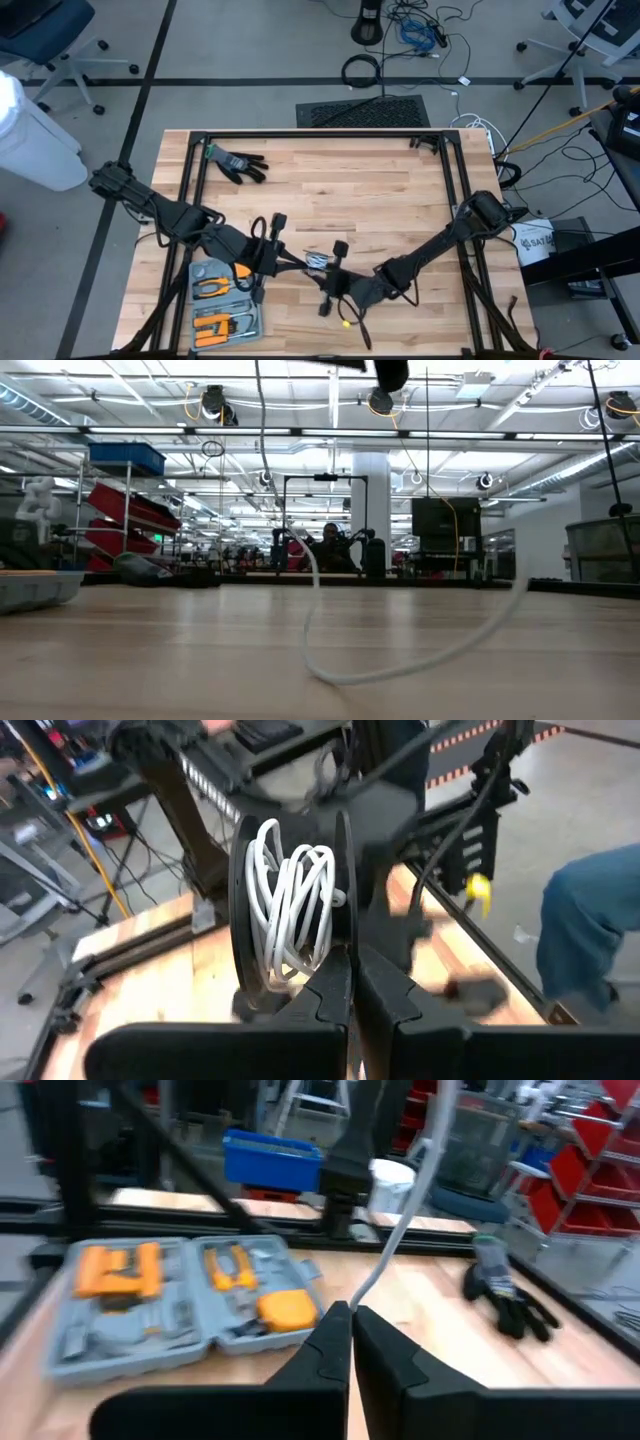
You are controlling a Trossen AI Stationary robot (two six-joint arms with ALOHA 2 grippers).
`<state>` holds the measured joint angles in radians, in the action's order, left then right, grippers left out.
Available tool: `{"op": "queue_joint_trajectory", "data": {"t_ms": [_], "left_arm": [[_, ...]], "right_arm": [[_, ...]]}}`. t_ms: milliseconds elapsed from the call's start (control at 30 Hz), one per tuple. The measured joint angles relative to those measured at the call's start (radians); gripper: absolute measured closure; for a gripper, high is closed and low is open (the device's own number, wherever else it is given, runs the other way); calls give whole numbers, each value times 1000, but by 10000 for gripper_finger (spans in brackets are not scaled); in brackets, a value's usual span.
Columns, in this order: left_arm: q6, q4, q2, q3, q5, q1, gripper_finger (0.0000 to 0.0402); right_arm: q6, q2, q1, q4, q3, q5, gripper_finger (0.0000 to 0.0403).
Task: Coil cords
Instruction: Coil the white cable wire into the spool
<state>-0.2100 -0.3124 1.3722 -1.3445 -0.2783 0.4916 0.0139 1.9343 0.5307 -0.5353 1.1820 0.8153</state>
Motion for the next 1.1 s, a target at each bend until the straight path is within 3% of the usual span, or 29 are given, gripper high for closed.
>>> {"op": "queue_joint_trajectory", "data": {"t_ms": [600,767,1100], "left_arm": [[126,-211,-50,1,22,48,395],[126,-230,-50,1,110,48,395],[126,-217,-42,24,228,47,395]], "right_arm": [[86,-15,251,10,0,105,403],[43,-64,299,9,0,147,403],[-163,-166,305,-19,0,123,403]]}}
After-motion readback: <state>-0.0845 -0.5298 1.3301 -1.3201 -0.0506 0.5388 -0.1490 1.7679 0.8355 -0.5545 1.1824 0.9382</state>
